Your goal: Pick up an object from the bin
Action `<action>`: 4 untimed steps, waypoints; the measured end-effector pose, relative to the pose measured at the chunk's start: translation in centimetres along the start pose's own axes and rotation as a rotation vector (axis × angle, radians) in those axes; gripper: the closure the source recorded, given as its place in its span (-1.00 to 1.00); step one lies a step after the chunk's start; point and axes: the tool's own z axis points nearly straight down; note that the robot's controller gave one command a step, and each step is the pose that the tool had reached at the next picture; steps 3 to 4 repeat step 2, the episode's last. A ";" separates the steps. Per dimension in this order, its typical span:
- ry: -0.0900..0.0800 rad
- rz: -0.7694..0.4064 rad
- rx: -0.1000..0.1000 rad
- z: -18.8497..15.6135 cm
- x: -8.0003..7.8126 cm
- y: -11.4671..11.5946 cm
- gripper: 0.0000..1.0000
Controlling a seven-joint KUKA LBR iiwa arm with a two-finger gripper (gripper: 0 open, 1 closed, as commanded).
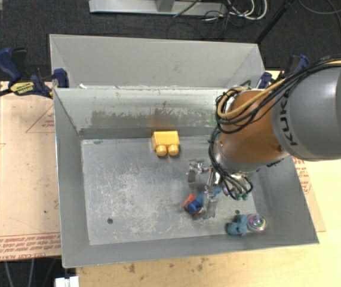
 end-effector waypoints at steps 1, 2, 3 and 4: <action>-0.003 -0.001 0.001 -0.3 -0.1 0.0 1.00; -0.015 0.005 0.001 -19.0 0.8 3.6 1.00; -0.015 0.005 0.001 -19.0 0.8 3.6 1.00; -0.015 0.005 0.001 -19.0 0.8 3.6 1.00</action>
Offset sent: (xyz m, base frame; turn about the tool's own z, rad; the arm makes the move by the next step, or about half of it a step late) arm 0.0000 0.0000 0.0000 0.0000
